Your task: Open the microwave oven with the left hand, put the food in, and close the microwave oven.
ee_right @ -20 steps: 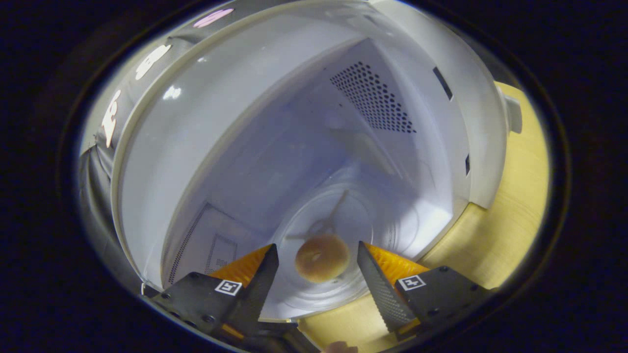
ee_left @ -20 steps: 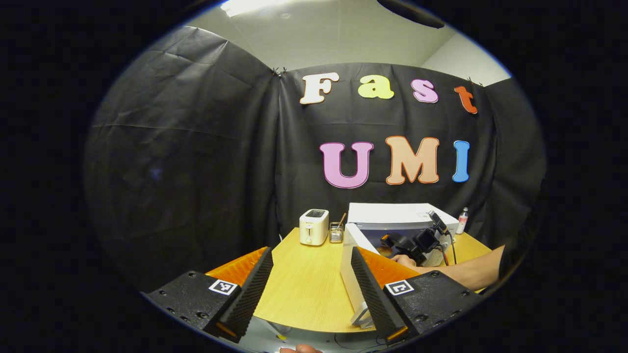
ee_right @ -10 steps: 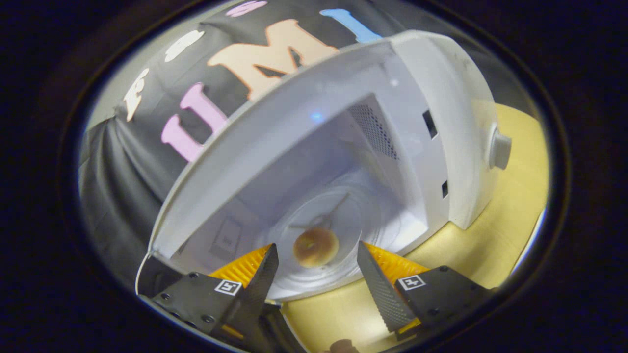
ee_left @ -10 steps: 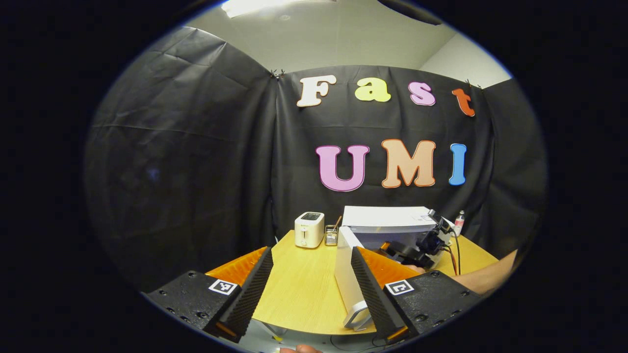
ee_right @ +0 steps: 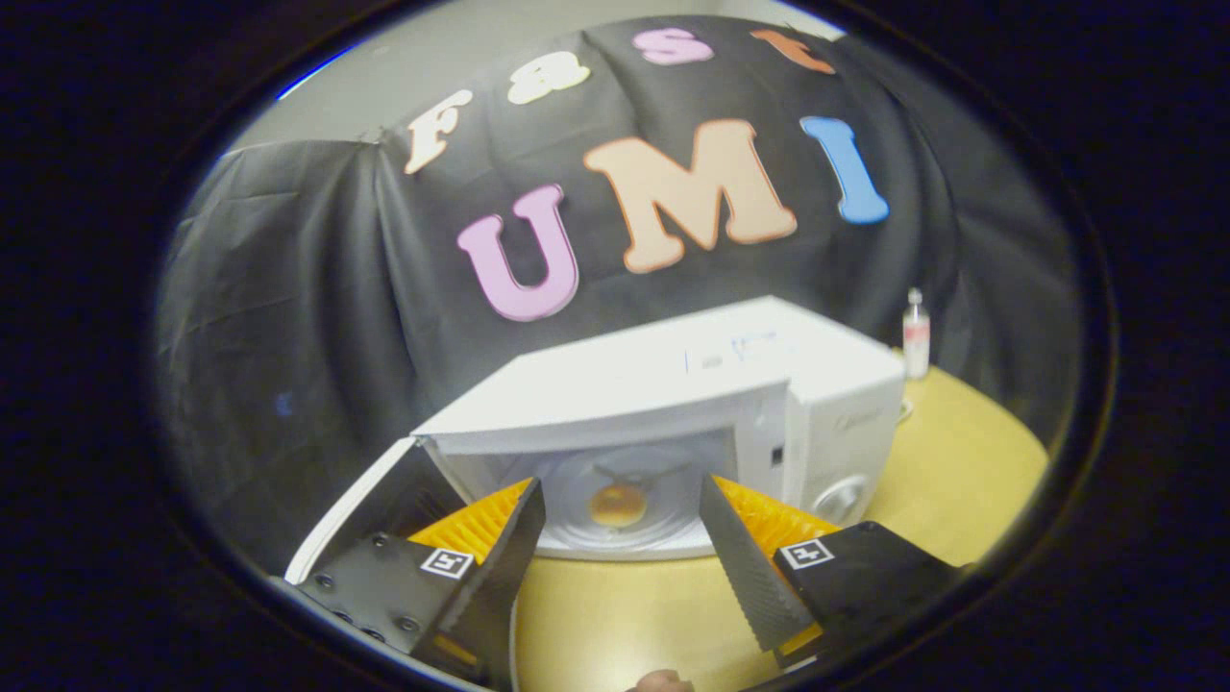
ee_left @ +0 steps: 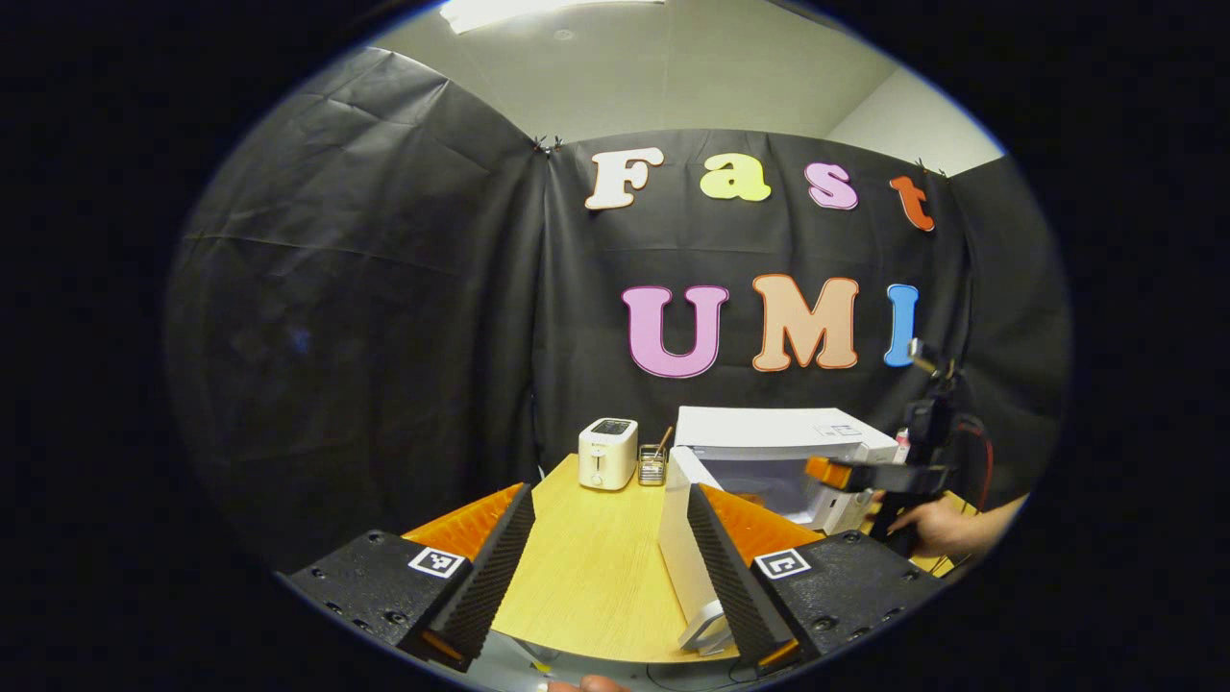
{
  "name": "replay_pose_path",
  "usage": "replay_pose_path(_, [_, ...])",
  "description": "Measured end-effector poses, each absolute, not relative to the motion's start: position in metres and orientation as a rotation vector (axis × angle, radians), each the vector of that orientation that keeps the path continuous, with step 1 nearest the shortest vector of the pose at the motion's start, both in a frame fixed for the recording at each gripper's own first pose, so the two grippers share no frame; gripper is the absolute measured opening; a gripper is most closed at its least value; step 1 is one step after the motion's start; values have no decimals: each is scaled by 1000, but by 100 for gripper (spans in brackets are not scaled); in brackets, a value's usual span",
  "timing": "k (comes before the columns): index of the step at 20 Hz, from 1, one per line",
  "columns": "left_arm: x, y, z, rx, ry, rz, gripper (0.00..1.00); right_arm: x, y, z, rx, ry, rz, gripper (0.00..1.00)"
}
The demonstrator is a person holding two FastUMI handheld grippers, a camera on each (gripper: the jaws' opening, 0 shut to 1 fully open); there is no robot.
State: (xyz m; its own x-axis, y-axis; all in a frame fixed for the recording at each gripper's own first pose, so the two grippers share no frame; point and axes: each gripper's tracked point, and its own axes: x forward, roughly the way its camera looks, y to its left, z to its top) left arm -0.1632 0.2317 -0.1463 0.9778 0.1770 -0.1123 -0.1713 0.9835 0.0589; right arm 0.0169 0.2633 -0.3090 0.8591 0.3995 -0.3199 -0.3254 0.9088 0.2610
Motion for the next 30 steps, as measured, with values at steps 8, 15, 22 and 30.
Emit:
replay_pose_path(8, [-153, 252, -178, 12, 182, 204, 94, 13, 144, -160, 168, 208, 264, 99])
replay_pose_path(15, [-158, 258, -248, -46, 360, 242, 50, -4, 75, -92, 45, 106, 171, 99])
replay_pose_path(22, [-161, 217, -303, -151, 506, 171, 15, -24, 44, -39, -9, 24, 141, 91])
replay_pose_path(30, [-147, 165, -318, -138, 550, 50, 0, -36, 31, 1, -27, -21, 127, 94])
